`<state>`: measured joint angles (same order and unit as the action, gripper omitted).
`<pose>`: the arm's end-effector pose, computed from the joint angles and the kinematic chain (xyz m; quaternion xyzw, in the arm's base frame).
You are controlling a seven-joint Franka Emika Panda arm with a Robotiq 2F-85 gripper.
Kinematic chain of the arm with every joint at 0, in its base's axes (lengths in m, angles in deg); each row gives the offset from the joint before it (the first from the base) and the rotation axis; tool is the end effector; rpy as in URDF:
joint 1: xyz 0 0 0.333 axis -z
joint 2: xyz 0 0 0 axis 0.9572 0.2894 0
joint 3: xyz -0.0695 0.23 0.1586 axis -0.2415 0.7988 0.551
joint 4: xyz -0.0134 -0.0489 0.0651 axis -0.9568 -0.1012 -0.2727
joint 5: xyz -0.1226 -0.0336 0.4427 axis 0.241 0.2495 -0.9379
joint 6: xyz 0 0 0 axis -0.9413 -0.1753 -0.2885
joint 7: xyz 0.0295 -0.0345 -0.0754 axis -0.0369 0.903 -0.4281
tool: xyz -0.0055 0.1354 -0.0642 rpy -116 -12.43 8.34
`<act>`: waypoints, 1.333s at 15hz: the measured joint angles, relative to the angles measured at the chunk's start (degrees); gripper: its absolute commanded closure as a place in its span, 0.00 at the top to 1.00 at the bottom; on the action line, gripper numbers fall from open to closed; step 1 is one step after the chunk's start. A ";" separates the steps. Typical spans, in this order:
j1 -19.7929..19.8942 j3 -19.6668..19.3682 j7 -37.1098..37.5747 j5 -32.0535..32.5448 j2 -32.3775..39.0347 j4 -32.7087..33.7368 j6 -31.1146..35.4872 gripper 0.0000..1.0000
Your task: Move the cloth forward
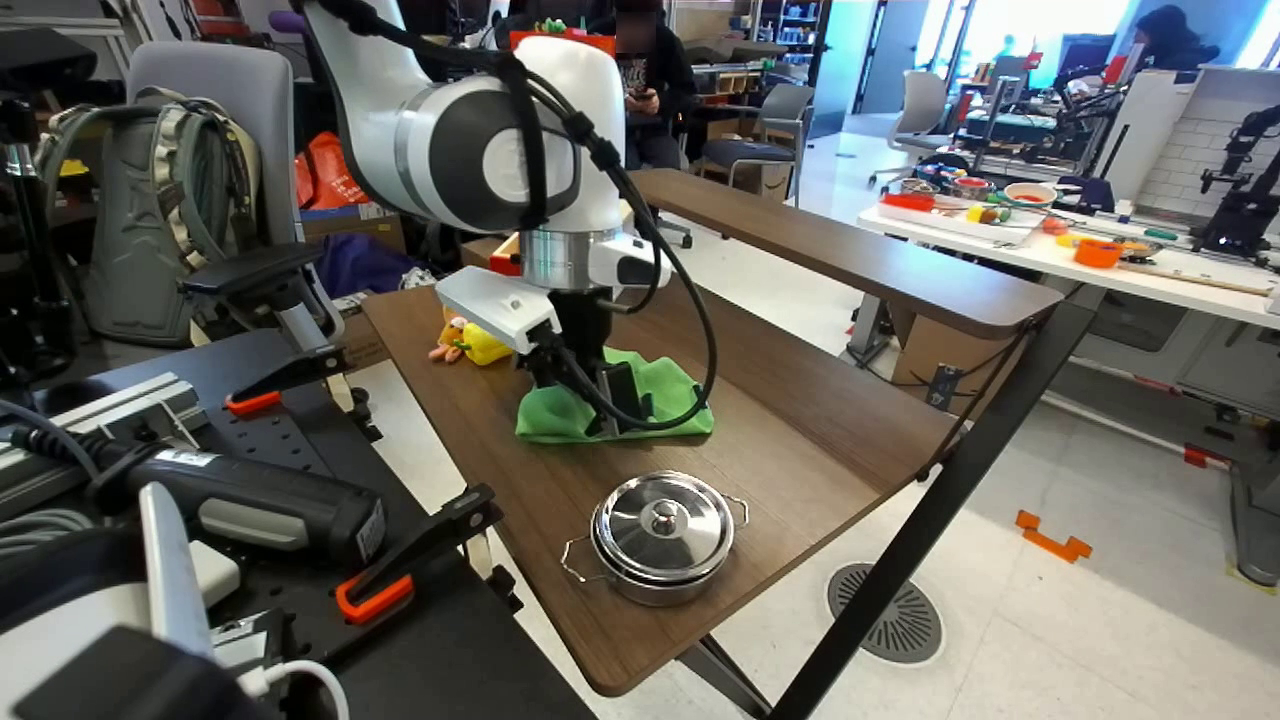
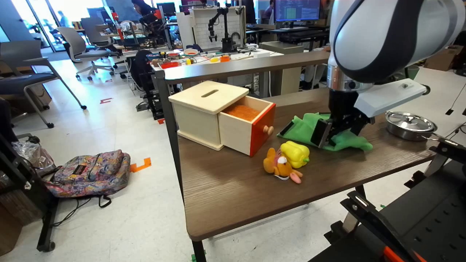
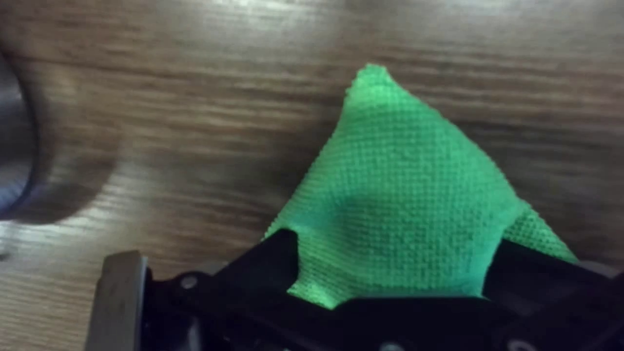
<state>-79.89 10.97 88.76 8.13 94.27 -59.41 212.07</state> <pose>0.5151 -0.0293 -0.0592 0.9978 0.0002 -0.0391 0.0541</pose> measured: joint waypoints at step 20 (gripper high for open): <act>6.76 16.74 -6.44 -12.11 -29.57 -20.73 -0.35 1.00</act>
<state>-73.13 27.71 82.32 -3.98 64.71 -80.14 211.72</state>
